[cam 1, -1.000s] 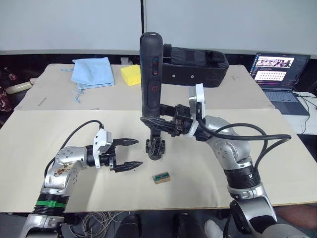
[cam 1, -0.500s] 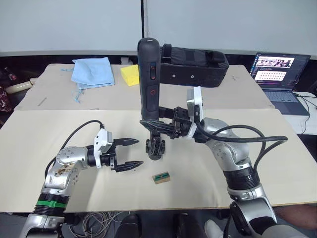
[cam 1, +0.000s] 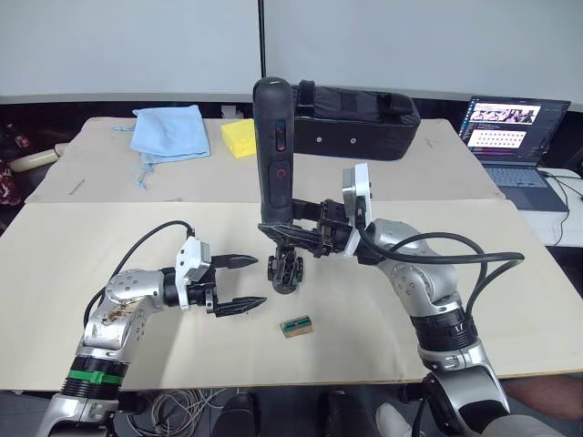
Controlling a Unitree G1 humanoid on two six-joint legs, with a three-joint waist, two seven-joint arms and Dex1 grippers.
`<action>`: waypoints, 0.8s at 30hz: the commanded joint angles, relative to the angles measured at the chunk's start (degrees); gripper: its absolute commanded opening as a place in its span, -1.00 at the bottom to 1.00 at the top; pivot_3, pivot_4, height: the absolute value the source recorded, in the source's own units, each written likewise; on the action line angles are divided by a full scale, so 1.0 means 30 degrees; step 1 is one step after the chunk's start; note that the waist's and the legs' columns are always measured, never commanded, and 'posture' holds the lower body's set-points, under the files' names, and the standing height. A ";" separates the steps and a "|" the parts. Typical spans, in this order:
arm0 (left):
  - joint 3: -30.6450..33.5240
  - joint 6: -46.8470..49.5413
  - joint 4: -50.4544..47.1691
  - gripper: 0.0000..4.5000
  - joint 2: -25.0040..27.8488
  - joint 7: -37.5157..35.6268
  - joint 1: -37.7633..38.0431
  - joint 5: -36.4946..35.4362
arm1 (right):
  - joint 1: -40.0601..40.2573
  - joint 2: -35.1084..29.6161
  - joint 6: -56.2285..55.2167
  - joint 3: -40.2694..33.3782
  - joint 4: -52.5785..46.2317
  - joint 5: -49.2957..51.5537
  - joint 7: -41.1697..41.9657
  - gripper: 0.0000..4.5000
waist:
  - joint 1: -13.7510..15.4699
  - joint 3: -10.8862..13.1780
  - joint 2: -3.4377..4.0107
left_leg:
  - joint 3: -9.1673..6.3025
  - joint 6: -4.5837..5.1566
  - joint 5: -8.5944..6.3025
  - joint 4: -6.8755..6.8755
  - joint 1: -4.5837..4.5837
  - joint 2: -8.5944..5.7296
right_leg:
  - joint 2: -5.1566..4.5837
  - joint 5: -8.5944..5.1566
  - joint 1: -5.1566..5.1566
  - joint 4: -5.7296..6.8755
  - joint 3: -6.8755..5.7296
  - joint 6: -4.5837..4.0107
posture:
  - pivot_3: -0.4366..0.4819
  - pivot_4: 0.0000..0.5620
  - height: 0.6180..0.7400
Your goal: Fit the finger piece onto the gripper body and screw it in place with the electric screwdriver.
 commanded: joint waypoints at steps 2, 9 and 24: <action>-0.0207 -0.0248 -0.0362 1.00 -0.0128 0.0291 -0.0172 0.0369 | -0.0399 -0.0023 -0.0487 -0.0531 -0.0751 0.0287 0.0093 -0.16 | 0.0000 0.0000 0.0000 | 0.0000 0.0000 0.0000 0.0000 0.0000 0.0000 | 0.0000 0.0000 0.0000 0.0000 -0.0001 -0.0001 | -0.05 -0.47 1.00; -0.0787 -0.0859 0.0417 1.00 -0.0674 0.0666 -0.0421 0.1385 | -0.0351 -0.0029 -0.0483 -0.0480 -0.0739 0.0270 0.0079 -0.16 | 0.0003 0.0000 0.0000 | 0.0000 0.0000 0.0000 0.0000 0.0000 -0.0001 | 0.0000 0.0000 0.0000 -0.0001 0.0000 0.0000 | -0.05 -0.47 1.00; -0.2661 -0.2526 0.4198 1.00 -0.3023 0.2362 -0.2146 0.4363 | -0.0240 0.0075 -0.0545 -0.0299 -0.0717 0.0071 0.0021 -0.16 | 0.0013 -0.0001 -0.0001 | -0.0001 0.0001 0.0001 0.0001 -0.0008 -0.0007 | 0.0005 0.0075 0.0002 -0.0003 0.0003 0.0123 | -0.05 -0.47 1.00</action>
